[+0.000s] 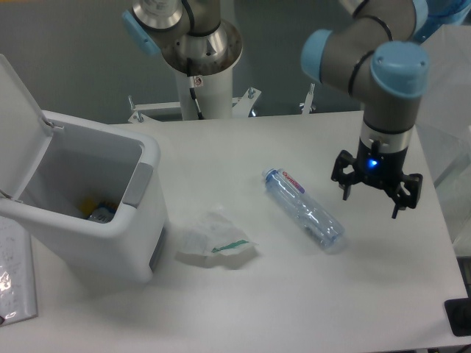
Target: Open the trash can
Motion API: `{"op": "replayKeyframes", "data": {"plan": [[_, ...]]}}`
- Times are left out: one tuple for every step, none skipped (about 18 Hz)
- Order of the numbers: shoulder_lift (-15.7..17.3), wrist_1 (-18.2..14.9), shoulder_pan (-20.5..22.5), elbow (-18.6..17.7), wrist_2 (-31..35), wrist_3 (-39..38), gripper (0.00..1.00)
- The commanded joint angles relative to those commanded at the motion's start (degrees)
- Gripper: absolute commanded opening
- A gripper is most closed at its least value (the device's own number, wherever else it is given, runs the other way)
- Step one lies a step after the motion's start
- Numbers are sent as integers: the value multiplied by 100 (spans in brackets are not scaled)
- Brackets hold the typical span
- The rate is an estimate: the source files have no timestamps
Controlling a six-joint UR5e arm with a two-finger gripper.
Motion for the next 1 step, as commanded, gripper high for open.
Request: {"op": "replayKeyframes", "data": {"plan": [[-9,0,-44,-35,53,0,100]]}}
